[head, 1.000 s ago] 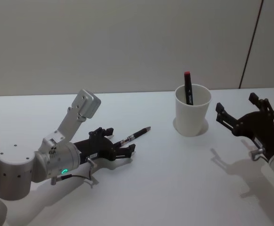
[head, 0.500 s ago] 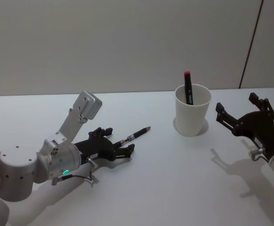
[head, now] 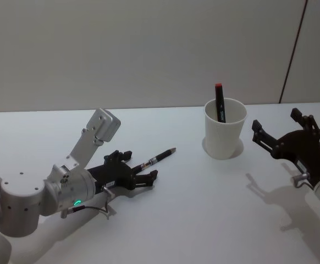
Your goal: Place the pen into the pen holder.
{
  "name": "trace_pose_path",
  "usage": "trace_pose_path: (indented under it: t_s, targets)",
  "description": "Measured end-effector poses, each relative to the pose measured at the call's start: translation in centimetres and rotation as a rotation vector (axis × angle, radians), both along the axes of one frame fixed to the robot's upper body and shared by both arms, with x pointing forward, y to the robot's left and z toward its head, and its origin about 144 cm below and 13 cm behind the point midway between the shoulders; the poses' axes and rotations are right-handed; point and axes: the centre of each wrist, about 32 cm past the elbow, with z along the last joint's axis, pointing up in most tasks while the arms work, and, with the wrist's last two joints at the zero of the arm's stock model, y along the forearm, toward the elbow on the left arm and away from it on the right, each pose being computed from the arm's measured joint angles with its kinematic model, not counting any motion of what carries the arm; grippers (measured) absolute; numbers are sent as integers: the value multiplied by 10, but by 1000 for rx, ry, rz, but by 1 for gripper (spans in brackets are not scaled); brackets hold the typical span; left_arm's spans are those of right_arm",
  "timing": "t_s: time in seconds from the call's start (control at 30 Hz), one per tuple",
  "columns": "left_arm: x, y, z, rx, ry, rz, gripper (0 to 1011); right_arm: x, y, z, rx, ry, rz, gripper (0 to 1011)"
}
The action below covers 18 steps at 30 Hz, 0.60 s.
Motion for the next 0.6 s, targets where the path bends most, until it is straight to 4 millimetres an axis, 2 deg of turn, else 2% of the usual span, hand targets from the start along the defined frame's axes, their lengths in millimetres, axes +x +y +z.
trace_pose_path:
  t_s: [0.43,0.6]
  targets:
    - [-1,0,0,1,5,-7,1001,0,0,0,0,0,0,1001]
    - [-1,0,0,1,6,-9,916,0,0,0,0,0,0,1001]
